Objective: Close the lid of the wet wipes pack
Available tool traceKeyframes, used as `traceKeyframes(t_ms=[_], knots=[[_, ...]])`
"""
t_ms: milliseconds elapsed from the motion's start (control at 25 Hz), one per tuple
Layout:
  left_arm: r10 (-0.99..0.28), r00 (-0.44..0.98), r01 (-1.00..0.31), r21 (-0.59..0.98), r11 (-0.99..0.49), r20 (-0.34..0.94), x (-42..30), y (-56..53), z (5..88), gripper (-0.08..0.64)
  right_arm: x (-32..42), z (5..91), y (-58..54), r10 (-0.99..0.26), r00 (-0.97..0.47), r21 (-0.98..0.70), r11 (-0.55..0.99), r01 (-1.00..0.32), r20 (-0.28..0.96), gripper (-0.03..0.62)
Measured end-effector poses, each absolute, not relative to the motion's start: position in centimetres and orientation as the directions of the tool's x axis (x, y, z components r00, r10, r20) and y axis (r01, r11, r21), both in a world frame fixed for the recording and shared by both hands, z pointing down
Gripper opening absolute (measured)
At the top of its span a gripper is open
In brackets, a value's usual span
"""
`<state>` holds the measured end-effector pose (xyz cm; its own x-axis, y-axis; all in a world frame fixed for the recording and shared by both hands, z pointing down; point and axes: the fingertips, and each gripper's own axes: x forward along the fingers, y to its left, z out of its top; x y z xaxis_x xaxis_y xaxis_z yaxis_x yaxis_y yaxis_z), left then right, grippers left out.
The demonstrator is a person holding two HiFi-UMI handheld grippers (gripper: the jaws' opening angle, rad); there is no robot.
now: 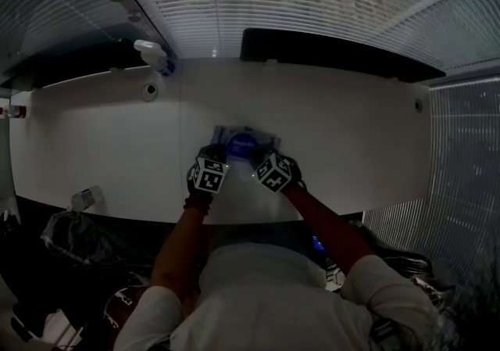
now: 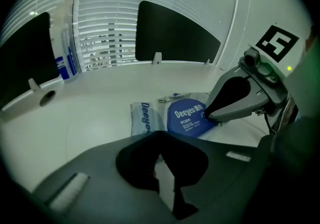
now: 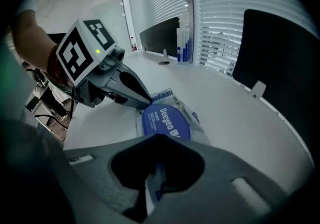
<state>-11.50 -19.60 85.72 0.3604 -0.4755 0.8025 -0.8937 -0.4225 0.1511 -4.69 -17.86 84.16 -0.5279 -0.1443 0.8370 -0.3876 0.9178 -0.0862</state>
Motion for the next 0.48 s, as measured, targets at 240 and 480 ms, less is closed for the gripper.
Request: traceKeyframes(t_ms=[240, 480], knots=[[-0.511, 0.371, -0.908, 0.188, -0.373, 0.775, -11.4, -19.6, 83.6, 0.003, -4.6, 82.7, -18.7, -0.234, -0.558, -0.088, 0.868, -0.489, 0.797, 0.002], [-0.553, 0.439, -0.889, 0.253, -0.381, 0.709, -9.6, -17.9, 78.3, 0.003, -3.7, 75.4, -18.7, -0.364, -0.638, -0.131, 0.795, -0.593, 0.678, 0.002]])
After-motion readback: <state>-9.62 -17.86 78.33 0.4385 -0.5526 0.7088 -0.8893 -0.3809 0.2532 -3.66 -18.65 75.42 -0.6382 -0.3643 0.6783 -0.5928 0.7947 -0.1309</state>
